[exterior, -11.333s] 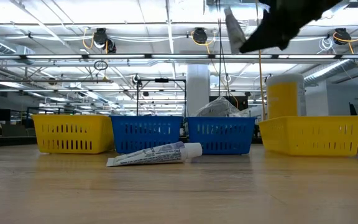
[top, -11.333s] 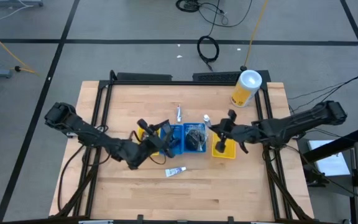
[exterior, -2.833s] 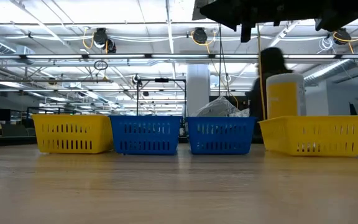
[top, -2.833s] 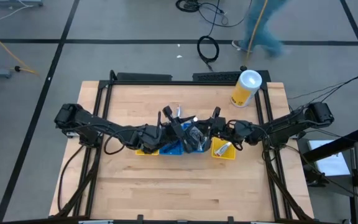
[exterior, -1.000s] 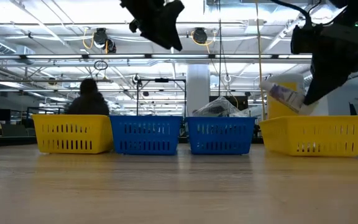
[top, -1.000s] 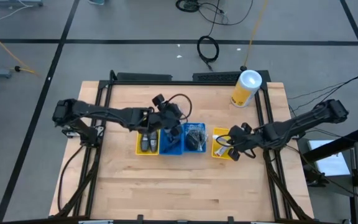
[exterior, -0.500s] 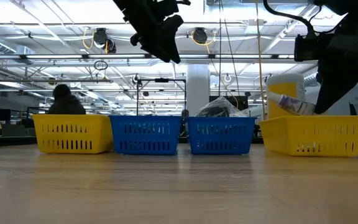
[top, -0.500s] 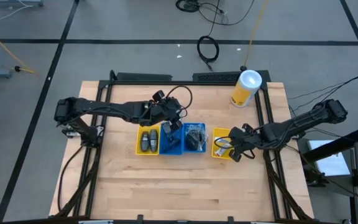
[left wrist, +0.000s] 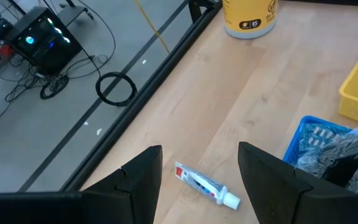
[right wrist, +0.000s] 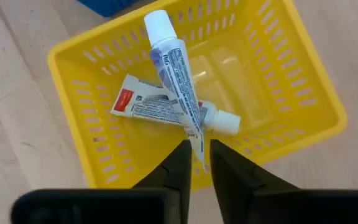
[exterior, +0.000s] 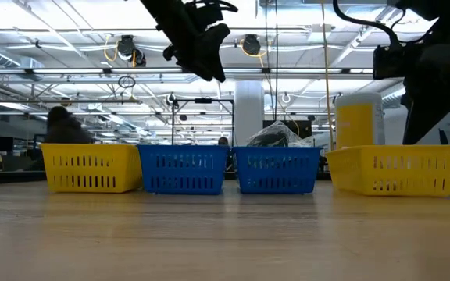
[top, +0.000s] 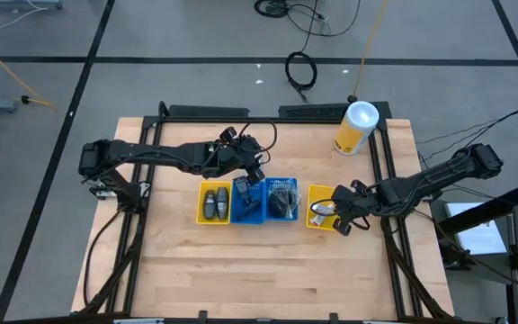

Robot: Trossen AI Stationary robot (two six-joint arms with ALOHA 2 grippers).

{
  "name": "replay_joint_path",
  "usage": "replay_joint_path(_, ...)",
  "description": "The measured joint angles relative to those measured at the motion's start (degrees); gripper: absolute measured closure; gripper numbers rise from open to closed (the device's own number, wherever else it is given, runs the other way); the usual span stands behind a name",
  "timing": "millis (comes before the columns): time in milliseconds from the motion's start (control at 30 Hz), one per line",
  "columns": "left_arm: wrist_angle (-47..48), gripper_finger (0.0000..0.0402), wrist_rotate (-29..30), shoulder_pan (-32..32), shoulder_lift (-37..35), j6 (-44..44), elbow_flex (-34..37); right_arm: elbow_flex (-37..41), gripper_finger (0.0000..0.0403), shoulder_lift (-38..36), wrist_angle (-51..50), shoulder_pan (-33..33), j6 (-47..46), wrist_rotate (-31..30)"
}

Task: Pick & Place Travel size toiletries
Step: Put the toothpaste into the right yellow bin

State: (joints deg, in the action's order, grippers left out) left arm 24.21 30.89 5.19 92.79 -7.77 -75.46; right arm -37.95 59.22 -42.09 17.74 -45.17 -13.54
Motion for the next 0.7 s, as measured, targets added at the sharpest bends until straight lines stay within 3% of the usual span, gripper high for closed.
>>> replay_joint_path(200,0.0,0.0195,-0.1,0.2,0.0,0.0,0.0,0.0,0.0304,0.0,2.3,0.0,3.7,-2.9)
replay_joint_path(333,-0.4,0.0195,-4.7,1.7,0.0,-3.1,0.0,0.0,0.0287,0.0,6.2,-0.1,8.0,-3.3)
replay_joint_path(700,-0.5,0.0195,-12.6,7.2,7.2,-15.7,0.0,0.1,0.0304,-1.0,8.5,-0.1,11.4,-4.5)
